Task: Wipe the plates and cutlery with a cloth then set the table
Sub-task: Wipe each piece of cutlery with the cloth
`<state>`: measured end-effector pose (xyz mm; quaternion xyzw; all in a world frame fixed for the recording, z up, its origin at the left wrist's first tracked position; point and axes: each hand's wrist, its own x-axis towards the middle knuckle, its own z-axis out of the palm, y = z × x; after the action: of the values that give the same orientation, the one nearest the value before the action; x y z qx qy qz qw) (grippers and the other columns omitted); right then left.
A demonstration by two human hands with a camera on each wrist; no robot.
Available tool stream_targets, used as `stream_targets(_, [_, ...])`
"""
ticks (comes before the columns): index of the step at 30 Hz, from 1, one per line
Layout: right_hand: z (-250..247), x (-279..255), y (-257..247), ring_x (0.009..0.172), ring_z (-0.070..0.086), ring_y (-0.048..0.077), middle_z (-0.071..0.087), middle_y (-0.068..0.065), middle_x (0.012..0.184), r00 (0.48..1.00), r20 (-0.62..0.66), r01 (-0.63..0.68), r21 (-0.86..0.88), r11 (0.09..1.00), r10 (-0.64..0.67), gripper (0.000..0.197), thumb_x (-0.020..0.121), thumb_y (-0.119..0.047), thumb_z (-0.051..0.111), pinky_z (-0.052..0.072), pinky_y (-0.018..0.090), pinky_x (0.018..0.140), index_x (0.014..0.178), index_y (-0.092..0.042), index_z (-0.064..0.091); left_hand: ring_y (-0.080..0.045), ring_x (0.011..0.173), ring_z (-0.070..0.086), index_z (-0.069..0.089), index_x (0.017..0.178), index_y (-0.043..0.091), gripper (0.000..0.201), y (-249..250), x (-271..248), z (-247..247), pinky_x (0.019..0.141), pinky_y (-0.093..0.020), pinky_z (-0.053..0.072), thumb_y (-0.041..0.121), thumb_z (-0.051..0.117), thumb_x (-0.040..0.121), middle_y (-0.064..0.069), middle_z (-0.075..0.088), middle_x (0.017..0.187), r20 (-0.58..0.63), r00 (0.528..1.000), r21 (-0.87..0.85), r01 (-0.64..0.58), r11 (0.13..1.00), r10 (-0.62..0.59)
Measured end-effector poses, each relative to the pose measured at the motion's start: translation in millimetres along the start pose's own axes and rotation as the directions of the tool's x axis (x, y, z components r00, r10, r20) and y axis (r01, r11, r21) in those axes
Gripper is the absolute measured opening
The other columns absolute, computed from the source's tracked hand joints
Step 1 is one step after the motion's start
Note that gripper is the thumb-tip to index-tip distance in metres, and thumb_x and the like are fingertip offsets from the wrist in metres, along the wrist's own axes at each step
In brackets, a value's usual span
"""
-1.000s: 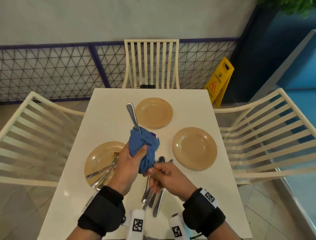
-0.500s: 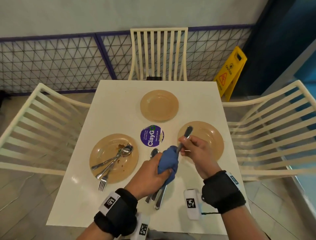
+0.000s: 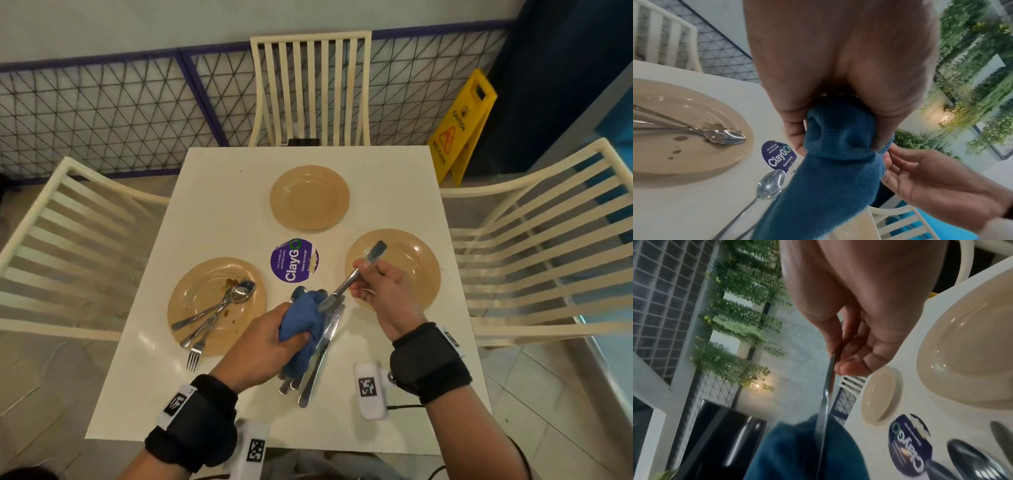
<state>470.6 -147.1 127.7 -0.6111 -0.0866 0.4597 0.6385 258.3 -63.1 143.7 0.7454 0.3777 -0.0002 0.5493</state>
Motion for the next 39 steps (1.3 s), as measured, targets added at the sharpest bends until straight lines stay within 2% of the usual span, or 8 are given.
stream_targets(8, [13.2,15.3,29.4,0.074,0.059,0.025,0.061,0.011,0.08,0.989,0.015,-0.145,0.095,0.985,0.144,0.017,0.1,-0.014,0.057,0.056,0.046,0.082,0.1,0.002,0.062,-0.001,0.094,0.066,0.058,0.119,0.03,0.026,-22.7,-19.3,-7.8,0.078,-0.019,0.054,0.026,0.066,0.095,0.01,0.069,0.105,0.03,0.998,0.043,0.056,0.998,-0.057])
stream_targets(13, [17.5,22.3,70.9,0.064,0.06,0.019,0.062,0.009,0.075,0.974,-0.087,-0.216,-0.056,0.975,0.211,0.013,0.101,-0.013,0.055,0.055,0.028,0.058,0.095,-0.003,0.061,0.002,0.092,0.067,0.061,0.12,0.032,0.031,-48.8,-33.7,-55.3,0.076,-0.019,0.053,0.02,0.069,0.092,0.011,0.072,0.103,-0.086,0.986,0.028,0.145,0.989,-0.143])
stream_targets(15, [18.4,24.0,95.2,0.067,0.058,0.023,0.061,0.014,0.078,0.959,-0.112,-0.273,-0.141,0.952,0.259,0.013,0.101,-0.011,0.056,0.058,0.033,0.061,0.093,-0.003,0.062,0.003,0.093,0.067,0.062,0.116,0.033,0.029,-54.5,-35.2,-79.6,0.079,-0.022,0.05,0.019,0.07,0.092,0.016,0.073,0.101,-0.164,0.976,-0.017,0.139,0.99,-0.14])
stream_targets(21, [23.6,36.5,147.5,0.064,0.069,0.031,0.072,0.014,0.071,0.921,-0.245,-0.387,-0.466,0.796,0.304,0.025,0.095,-0.018,0.065,0.061,0.05,0.079,0.075,-0.003,0.068,-0.002,0.086,0.068,0.064,0.109,0.031,0.021,-80.7,-34.3,-134.7,0.076,-0.028,0.049,0.023,0.072,0.092,0.016,0.073,0.097,-0.254,0.954,-0.101,0.137,0.985,-0.159])
stream_targets(24, [32.1,37.3,148.2,0.077,0.075,0.034,0.076,0.014,0.074,0.905,-0.328,-0.416,-0.538,0.733,0.272,0.028,0.091,-0.025,0.071,0.061,0.047,0.081,0.081,0.0,0.074,-0.003,0.087,0.069,0.063,0.11,0.031,0.024,-94.7,-33.2,-152.8,0.077,-0.029,0.051,0.024,0.074,0.09,0.016,0.073,0.097,-0.28,0.942,-0.156,0.147,0.977,-0.187])
stream_targets(28, [40.9,45.7,147.6,0.068,0.074,0.025,0.075,0.005,0.069,0.889,-0.386,-0.456,-0.685,0.569,0.247,0.031,0.08,-0.041,0.078,0.063,0.039,0.073,0.077,-0.01,0.077,-0.004,0.088,0.069,0.063,0.111,0.03,0.025,-111.0,-34.9,-174.4,0.079,-0.031,0.051,0.016,0.071,0.092,0.014,0.074,0.097,-0.293,0.935,-0.199,0.144,0.969,-0.199])
stream_targets(32, [61.3,51.4,138.6,0.083,0.069,0.028,0.073,0.008,0.09,0.911,-0.408,-0.411,-0.884,0.223,0.063,0.043,0.09,-0.048,0.056,0.055,0.033,0.078,0.107,-0.012,0.072,-0.007,0.086,0.071,0.064,0.111,0.025,0.023,-128.0,-38.2,-197.3,0.078,-0.03,0.052,0.014,0.07,0.092,0.009,0.074,0.095,-0.305,0.931,-0.225,0.134,0.965,-0.201])
stream_targets(39, [153.1,65.6,125.3,0.089,0.061,0.021,0.066,0.001,0.091,0.997,-0.078,-0.071,-0.967,0.245,-0.017,0.022,0.095,-0.036,0.058,0.042,0.028,0.076,0.097,-0.017,0.068,-0.005,0.085,0.07,0.065,0.107,0.023,0.02,-146.0,-41.9,-216.3,0.073,-0.018,0.048,0.009,0.068,0.093,0.01,0.074,0.094,-0.315,0.933,-0.254,0.095,0.963,-0.175])
